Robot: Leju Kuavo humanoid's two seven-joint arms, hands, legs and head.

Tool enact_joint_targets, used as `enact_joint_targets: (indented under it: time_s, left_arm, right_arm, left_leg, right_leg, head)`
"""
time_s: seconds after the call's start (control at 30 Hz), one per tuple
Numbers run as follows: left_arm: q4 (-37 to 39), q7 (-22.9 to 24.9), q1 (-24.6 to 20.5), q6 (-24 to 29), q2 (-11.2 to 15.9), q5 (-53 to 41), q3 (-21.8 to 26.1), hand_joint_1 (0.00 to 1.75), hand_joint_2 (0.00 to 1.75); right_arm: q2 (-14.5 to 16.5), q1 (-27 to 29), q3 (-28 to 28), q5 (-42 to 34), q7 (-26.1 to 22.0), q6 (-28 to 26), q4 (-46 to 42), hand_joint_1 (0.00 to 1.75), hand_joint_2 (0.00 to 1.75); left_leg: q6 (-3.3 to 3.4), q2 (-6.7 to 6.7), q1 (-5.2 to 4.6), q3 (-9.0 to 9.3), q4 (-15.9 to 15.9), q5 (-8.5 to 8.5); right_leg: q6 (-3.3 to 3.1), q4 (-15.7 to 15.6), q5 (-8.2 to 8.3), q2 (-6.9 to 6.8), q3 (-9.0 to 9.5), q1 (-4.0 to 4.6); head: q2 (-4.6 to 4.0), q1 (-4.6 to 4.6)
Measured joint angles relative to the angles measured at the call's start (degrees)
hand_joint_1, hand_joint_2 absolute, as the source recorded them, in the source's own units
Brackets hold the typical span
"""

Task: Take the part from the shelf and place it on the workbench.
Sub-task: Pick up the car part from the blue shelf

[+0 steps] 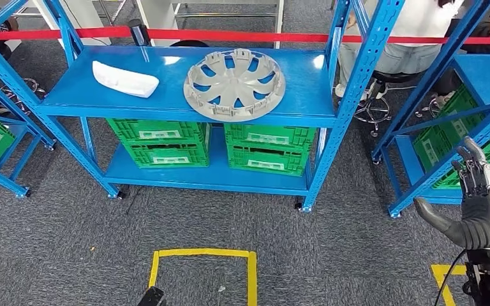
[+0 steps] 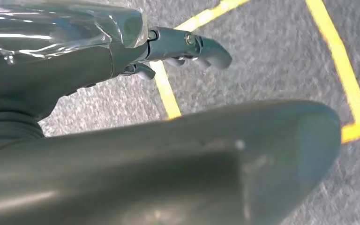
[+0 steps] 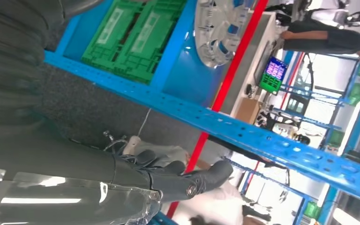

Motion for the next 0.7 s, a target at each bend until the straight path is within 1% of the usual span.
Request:
enact_joint_targets:
  time_s: [0.03,0.07,0.13,0.17,0.2,0.23,0.27,0.3,0.33,0.37,0.4,0.43,0.47,0.5,0.53,0.57,0.6,0.63,0.67,0.7]
  left_arm:
    - [0.0,0.0,0.02,0.01,-0.02,0.0,0.01,0.0,0.0]
    - [0.0,0.01,0.02,0.02,-0.03,0.0,0.01,0.0,0.0]
    - [0.0,0.0,-0.01,0.03,-0.05,-0.01,0.02,0.0,0.0]
    - [0.0,0.01,-0.07,0.02,-0.09,-0.01,0.02,0.0,0.0]
    - [0.0,0.01,-0.13,0.02,-0.19,-0.01,0.01,0.0,0.0]
    - [0.0,0.01,-0.16,0.01,-0.33,-0.01,0.01,0.0,0.0]
    - [0.0,0.01,-0.13,-0.01,-0.51,-0.01,0.0,0.0,0.0]
    - [0.0,0.01,-0.05,-0.02,-0.69,-0.01,-0.01,0.0,0.0]
    - [0.0,0.01,0.03,-0.03,-0.81,0.0,-0.01,0.0,0.0]
    - [0.02,0.01,0.06,-0.04,-0.84,0.0,-0.01,0.0,0.0]
    - [0.03,0.02,0.02,-0.03,-0.79,0.01,-0.01,0.0,0.0]
    - [0.04,0.02,0.0,-0.03,-0.74,0.02,-0.01,0.0,0.0]
    - [0.05,0.03,-0.01,-0.03,-0.68,0.03,-0.02,0.0,0.0]
    - [0.04,0.03,-0.02,-0.02,-0.65,0.03,-0.02,0.0,0.0]
    - [0.04,0.03,-0.02,-0.01,-0.6,0.04,-0.02,0.0,0.0]
    - [0.04,0.03,-0.07,0.03,-0.55,0.04,-0.02,0.0,0.0]
    - [0.04,0.03,-0.13,0.06,-0.51,0.04,-0.02,0.0,0.0]
    - [0.04,0.03,-0.16,0.08,-0.51,0.04,-0.03,0.0,0.0]
    - [0.04,0.03,-0.13,0.1,-0.54,0.04,-0.03,0.0,0.0]
    - [0.04,0.03,-0.04,0.1,-0.54,0.04,-0.03,0.0,0.0]
  right_arm:
    - [-0.05,-0.07,-0.01,0.0,0.0,0.0,0.01,0.0,1.75]
    - [-0.06,-0.08,0.0,0.0,0.0,0.0,0.03,0.0,1.75]
    - [-0.08,-0.11,-0.01,0.0,-0.01,0.0,0.03,0.0,1.75]
    - [-0.12,-0.2,-0.02,0.0,-0.02,0.0,0.03,0.0,1.75]
    - [-0.18,-0.25,-0.02,0.0,-0.03,0.0,0.03,0.0,1.75]
    - [-0.23,-0.26,-0.02,0.0,-0.04,0.0,0.04,0.0,1.75]
    - [-0.28,-0.25,-0.02,0.0,-0.04,0.0,0.05,0.0,1.75]
    - [-0.29,-0.18,-0.02,0.0,-0.04,0.0,0.07,0.0,1.75]
    - [-0.29,-0.14,-0.01,-0.01,-0.04,0.0,0.08,0.0,1.75]
    - [-0.26,-0.15,0.01,-0.01,-0.03,0.0,0.16,0.0,1.75]
    - [-0.26,-0.17,0.03,-0.02,-0.01,-0.01,0.24,0.0,1.75]
    - [-0.26,-0.08,0.04,-0.03,0.0,-0.02,0.32,0.0,1.75]
    - [-0.26,0.03,0.05,-0.04,0.0,-0.04,0.38,0.0,1.75]
    - [-0.29,0.15,0.03,-0.07,-0.01,-0.09,0.37,0.0,1.75]
    - [-0.29,0.31,0.0,-0.09,-0.03,-0.15,0.33,0.0,1.75]
    - [-0.29,0.37,-0.02,-0.1,-0.06,-0.25,0.28,0.0,1.75]
    - [-0.28,0.42,-0.03,-0.11,-0.08,-0.32,0.22,0.0,1.75]
    - [-0.26,0.49,-0.03,-0.12,-0.08,-0.38,0.17,0.0,1.75]
    - [-0.24,0.55,-0.03,-0.13,-0.08,-0.42,0.14,0.0,1.75]
    - [-0.21,0.63,-0.02,-0.13,-0.08,-0.43,0.12,0.0,1.75]
  left_leg:
    - [0.05,-0.06,0.17,0.79,-0.49,0.13]
    - [-0.01,-0.05,0.23,1.2,-0.7,0.19]
    - [0.0,-0.06,0.24,1.28,-0.72,0.19]
    - [-0.03,-0.06,0.25,1.35,-0.72,0.2]
    - [-0.1,-0.09,0.27,1.46,-0.72,0.14]
    - [-0.28,-0.15,0.29,1.62,-0.7,-0.04]
    - [-0.73,-0.24,0.42,2.16,-0.65,-0.53]
    - [-1.26,-0.33,0.61,2.83,-0.53,-1.21]
    - [-1.89,-0.41,0.84,3.6,-0.29,-2.05]
    - [-2.55,-0.46,1.03,4.27,0.01,-2.97]
    - [-3.06,-0.44,1.09,4.57,0.33,-3.68]
    - [-3.54,-0.39,1.07,4.7,0.55,-4.27]
    - [-3.92,-0.35,1.04,4.77,0.75,-4.6]
    - [-4.24,-0.32,1.09,4.9,0.87,-4.87]
    - [-4.5,-0.33,1.21,4.85,1.28,-5.02]
    - [-4.75,-0.36,1.37,4.25,2.67,-5.1]
    - [-5.03,-0.39,1.55,2.84,5.1,-5.37]
    - [-5.32,-0.41,1.71,0.48,8.8,-6.04]
    - [-5.59,-0.41,1.84,-2.4,13.0,-7.22]
    - [-5.8,-0.41,1.94,-5.2,16.62,-8.64]
  right_leg:
    - [-0.03,0.3,-0.34,0.0,-0.01,-0.03]
    - [-0.11,0.61,-0.66,0.02,-0.09,-0.05]
    - [-0.14,0.89,-0.85,0.03,-0.21,-0.05]
    - [-0.3,2.08,-1.42,0.03,-0.86,-0.06]
    - [-0.55,4.4,-2.46,0.04,-2.21,-0.09]
    - [-0.52,8.21,-3.86,0.04,-4.66,-0.17]
    - [0.13,10.44,-4.05,0.03,-6.77,-0.43]
    - [1.08,10.25,-3.06,0.01,-7.75,-0.74]
    - [2.27,7.64,-0.91,-0.06,-7.58,-1.11]
    - [2.96,3.61,1.34,-0.2,-6.36,-1.31]
    - [2.56,0.96,2.23,-0.29,-5.32,-1.23]
    - [1.8,-0.32,2.52,-0.3,-4.81,-1.08]
    - [0.76,-0.31,2.08,-0.24,-4.75,-0.85]
    - [-0.18,-0.41,1.84,-0.06,-4.47,-0.82]
    - [-0.68,-0.45,1.77,0.11,-4.16,-0.89]
    - [-1.13,-0.48,1.51,0.2,-3.73,-0.95]
    - [-1.47,-0.52,1.18,0.28,-3.22,-1.0]
    - [-1.72,-0.55,0.77,0.33,-2.78,-0.95]
    - [-1.91,-0.55,0.31,0.38,-2.33,-0.89]
    - [-1.97,-0.55,-0.18,0.47,-1.87,-0.81]
  head:
    - [-0.01,0.08]
    - [-0.01,0.15]
    - [-0.01,0.15]
    - [-0.01,0.17]
    - [0.0,0.17]
    - [0.01,0.18]
    - [0.0,0.18]
    - [0.0,0.17]
    - [-0.01,0.18]
    - [-0.01,0.24]
    - [-0.01,0.31]
    - [-0.01,0.34]
    - [-0.01,0.32]
    - [0.0,0.24]
    - [-0.01,0.18]
    - [0.0,0.11]
    - [0.0,0.1]
    - [0.0,0.08]
    - [0.01,0.04]
    - [0.0,0.05]
